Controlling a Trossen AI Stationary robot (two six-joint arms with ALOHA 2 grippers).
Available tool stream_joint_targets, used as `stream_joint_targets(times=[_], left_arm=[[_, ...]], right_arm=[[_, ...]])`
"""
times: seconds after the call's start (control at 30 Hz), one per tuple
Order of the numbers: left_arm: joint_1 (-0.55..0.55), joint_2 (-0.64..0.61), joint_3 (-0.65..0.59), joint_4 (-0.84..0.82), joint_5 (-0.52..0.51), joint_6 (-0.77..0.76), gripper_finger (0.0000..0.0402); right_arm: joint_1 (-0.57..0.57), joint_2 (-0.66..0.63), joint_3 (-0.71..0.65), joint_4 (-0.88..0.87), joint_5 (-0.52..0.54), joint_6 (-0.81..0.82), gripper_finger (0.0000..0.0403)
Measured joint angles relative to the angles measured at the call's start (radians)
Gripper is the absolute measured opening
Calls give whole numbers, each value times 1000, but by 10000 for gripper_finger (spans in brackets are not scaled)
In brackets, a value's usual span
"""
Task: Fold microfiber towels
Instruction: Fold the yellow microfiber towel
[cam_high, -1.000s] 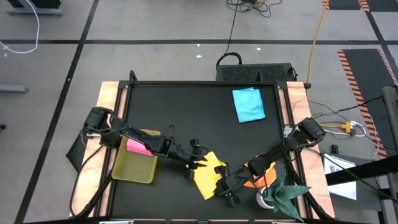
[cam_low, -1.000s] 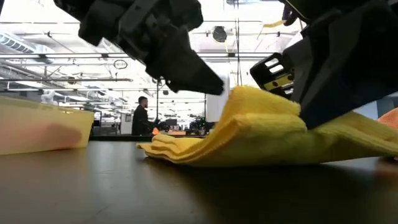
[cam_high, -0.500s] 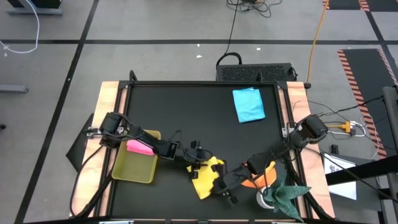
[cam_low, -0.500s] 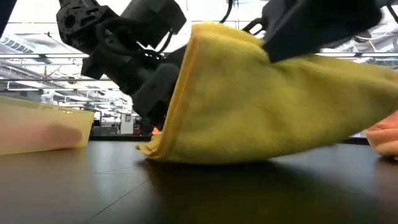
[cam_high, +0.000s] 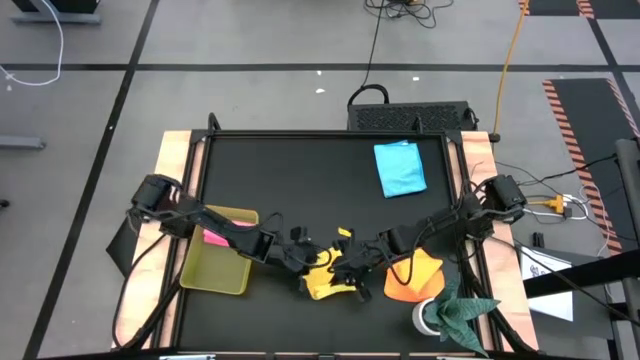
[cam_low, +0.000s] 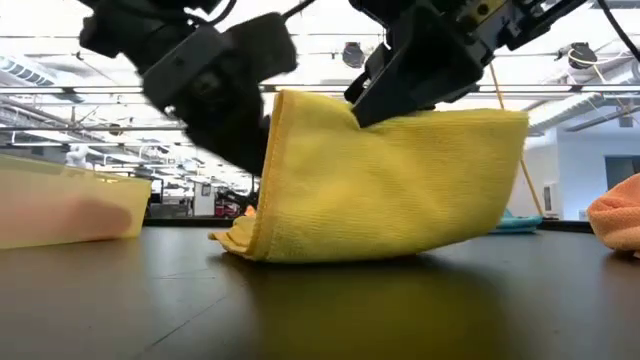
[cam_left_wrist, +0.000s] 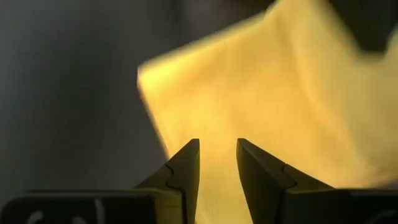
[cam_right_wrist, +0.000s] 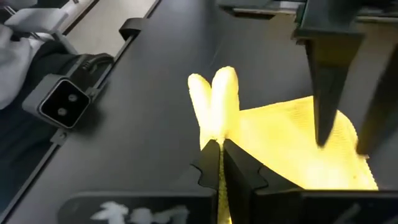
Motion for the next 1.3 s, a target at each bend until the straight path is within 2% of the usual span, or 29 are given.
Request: stream_joint_targets(times=[0.13, 0.27, 0.5, 0.63, 1.0, 1.17, 1.3], left_arm=[[-2, 6, -2, -146, -66, -71, 108], [20, 55, -7, -143, -140, -80, 108], [39, 154, -1, 107, -59, 98, 108], [29, 180, -4, 214, -6, 147, 108], [-42, 147, -7, 231, 17, 195, 108], [-65, 93, -6, 164, -47, 169, 108], [-69, 26, -6, 27, -108, 97, 108]], right_arm=[[-14, 1, 0, 3, -22, -17, 2], [-6, 1, 0, 17, -60, -15, 2], [13, -1, 3, 23, -82, 37, 2], [2, -3, 5, 22, -85, 45, 2], [-79, -2, 4, -76, -76, 65, 2], [-96, -2, 4, -77, -76, 64, 2], [-100, 2, 4, -71, -77, 63, 2]])
